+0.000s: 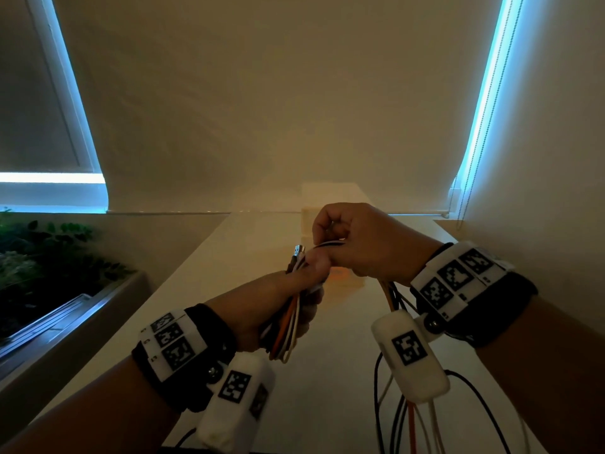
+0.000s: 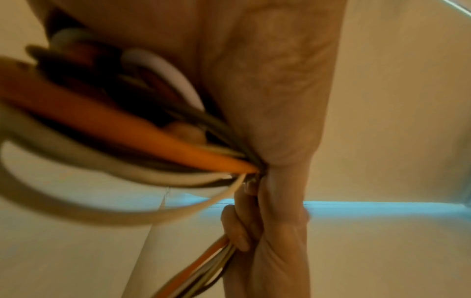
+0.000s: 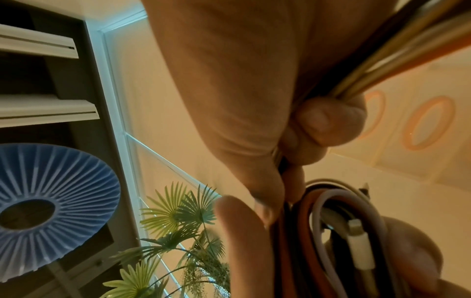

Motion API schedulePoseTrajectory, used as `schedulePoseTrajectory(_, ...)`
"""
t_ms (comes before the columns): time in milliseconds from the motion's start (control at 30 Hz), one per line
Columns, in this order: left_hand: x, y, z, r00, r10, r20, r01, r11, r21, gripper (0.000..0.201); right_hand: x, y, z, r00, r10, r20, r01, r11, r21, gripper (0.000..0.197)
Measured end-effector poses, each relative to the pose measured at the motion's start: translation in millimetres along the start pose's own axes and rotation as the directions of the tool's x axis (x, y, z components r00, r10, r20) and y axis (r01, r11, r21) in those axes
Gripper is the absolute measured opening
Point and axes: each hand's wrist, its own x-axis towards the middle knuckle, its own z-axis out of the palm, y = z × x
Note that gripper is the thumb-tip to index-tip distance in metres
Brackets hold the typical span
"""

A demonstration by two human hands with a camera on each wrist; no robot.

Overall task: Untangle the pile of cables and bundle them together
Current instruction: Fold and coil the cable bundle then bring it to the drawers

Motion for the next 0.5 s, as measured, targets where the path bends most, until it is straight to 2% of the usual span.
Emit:
schedulePoseTrajectory(67, -2.3, -1.8, 1.6, 0.994, 0.010, 0.112, -0.006, 0.999, -0.033, 0.035, -1.4, -0.1, 0.0, 1.000, -0.027, -0.012, 0.027, 0.999, 0.035, 0.019)
schedulePoseTrajectory(133, -3.3, -4.9, 2.9, 0.985, 0.061, 0.161, -0.040, 0.990, -0.135, 0.026, -2.4, -0.5, 2.8, 0.997, -0.055, -0.050, 0.057, 0.997, 0.043, 0.022)
schedulePoseTrajectory(200, -4.7, -8.0, 3.6, 0.978, 0.113, 0.174, -0.077, 0.977, -0.201, 0.021, -3.0, 0.6, 8.1, 0.995, -0.064, -0.080, 0.067, 0.997, 0.040, 0.027)
schedulePoseTrajectory(333, -9.0, -13.0, -0.1, 0.974, 0.167, 0.153, -0.136, 0.971, -0.197, 0.013, -9.3, 8.6, 15.6, 0.993, -0.077, -0.092, 0.079, 0.997, 0.017, 0.035)
schedulePoseTrajectory(400, -11.8, -15.0, -2.9, 0.965, 0.214, 0.154, -0.174, 0.955, -0.239, 0.010, -13.9, 13.3, 15.8, 0.996, -0.063, -0.067, 0.066, 0.996, 0.054, 0.033)
schedulePoseTrajectory(500, -18.0, -18.0, -4.9, 0.929, 0.297, 0.220, -0.217, 0.920, -0.327, 0.012, -19.7, 17.1, 10.6, 0.998, 0.005, 0.062, -0.020, 0.968, 0.252, 0.028)
